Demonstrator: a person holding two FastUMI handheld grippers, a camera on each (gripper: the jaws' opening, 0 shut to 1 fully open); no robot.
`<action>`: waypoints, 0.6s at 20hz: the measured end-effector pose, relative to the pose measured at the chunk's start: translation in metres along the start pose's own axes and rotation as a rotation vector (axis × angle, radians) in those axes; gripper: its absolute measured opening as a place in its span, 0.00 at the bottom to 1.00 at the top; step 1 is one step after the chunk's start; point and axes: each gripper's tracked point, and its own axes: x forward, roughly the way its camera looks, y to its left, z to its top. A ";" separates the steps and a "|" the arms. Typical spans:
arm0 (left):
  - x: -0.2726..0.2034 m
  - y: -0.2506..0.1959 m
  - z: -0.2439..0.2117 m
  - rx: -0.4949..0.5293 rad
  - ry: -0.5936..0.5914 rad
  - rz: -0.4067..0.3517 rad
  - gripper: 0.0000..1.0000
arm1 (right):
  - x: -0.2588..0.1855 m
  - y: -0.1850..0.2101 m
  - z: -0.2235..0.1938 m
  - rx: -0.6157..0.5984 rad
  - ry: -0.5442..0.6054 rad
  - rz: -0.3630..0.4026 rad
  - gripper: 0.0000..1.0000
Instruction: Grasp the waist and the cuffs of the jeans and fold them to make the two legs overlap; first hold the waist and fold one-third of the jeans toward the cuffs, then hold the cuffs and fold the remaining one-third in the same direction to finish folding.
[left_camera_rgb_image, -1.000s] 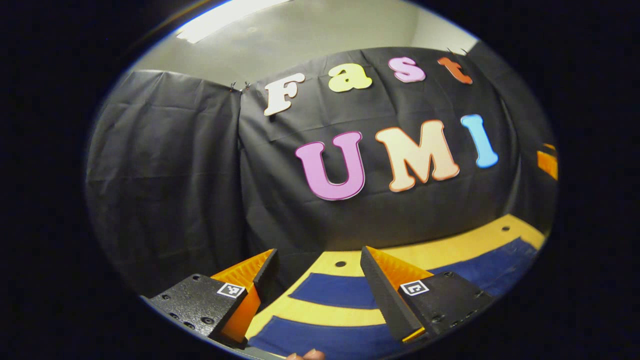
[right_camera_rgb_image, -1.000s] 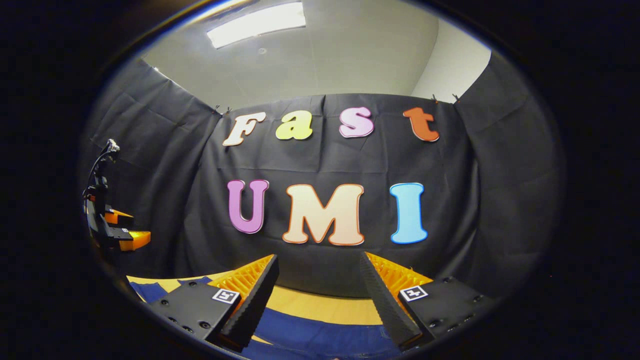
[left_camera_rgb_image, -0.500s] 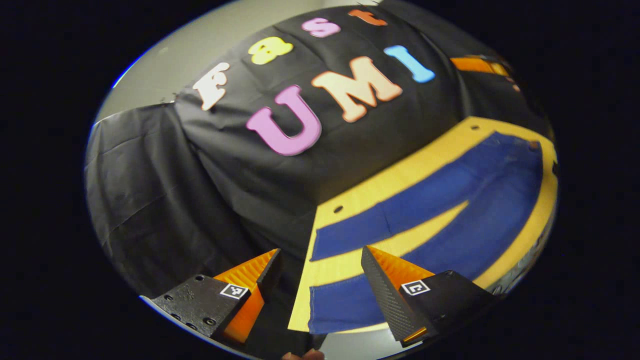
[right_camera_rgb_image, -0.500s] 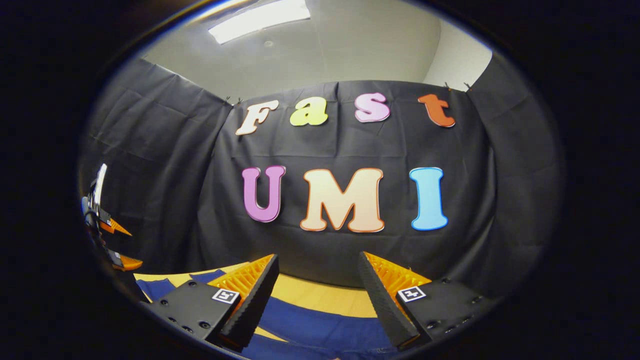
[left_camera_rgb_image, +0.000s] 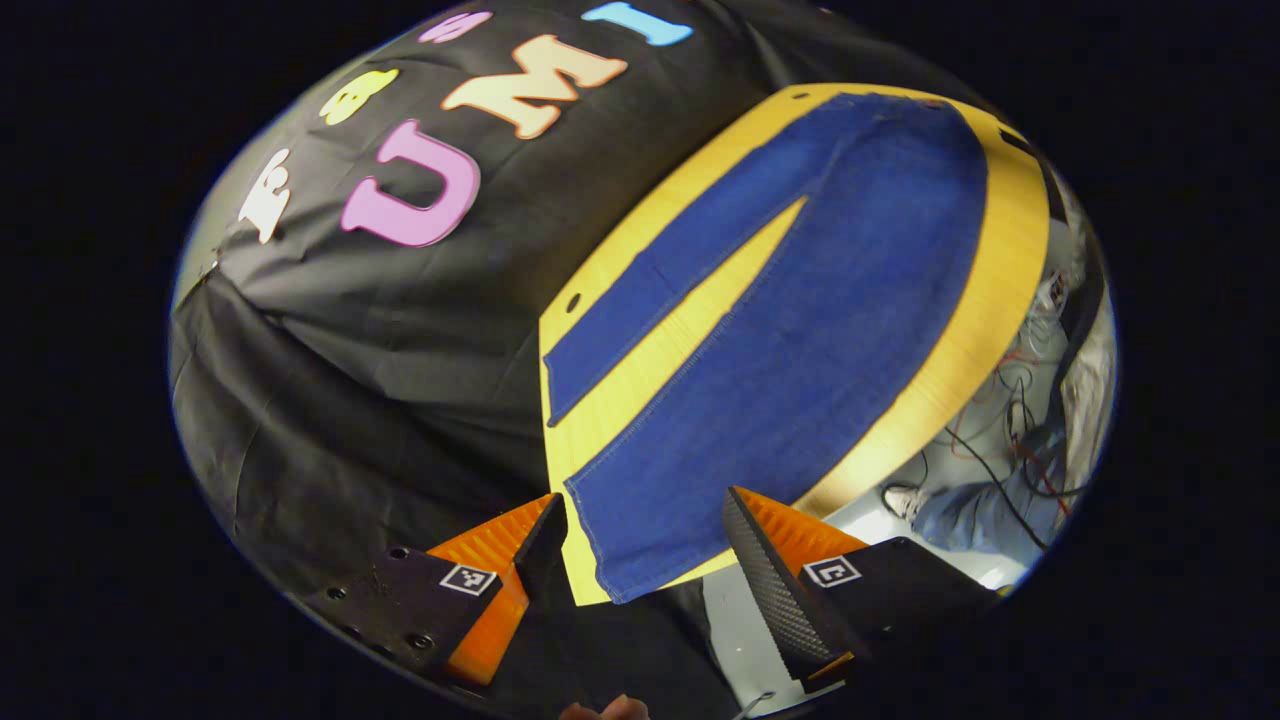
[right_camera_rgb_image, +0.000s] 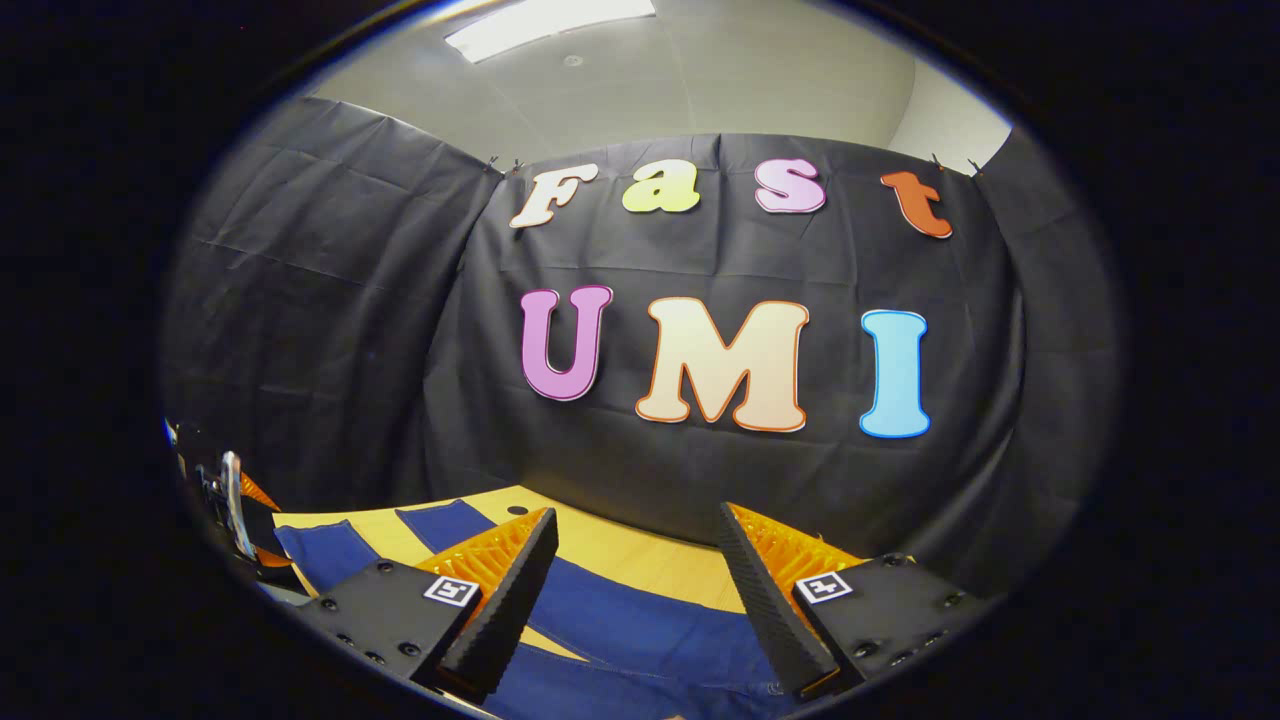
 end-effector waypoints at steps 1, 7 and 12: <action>0.005 -0.006 -0.007 0.023 0.021 -0.017 0.95 | 0.000 -0.002 -0.003 -0.002 0.007 -0.006 1.00; 0.031 -0.021 -0.043 0.180 0.114 -0.067 0.96 | 0.001 -0.016 -0.011 -0.014 0.032 -0.048 0.99; 0.052 -0.026 -0.064 0.310 0.175 -0.080 0.96 | 0.002 -0.025 -0.023 -0.010 0.068 -0.080 0.99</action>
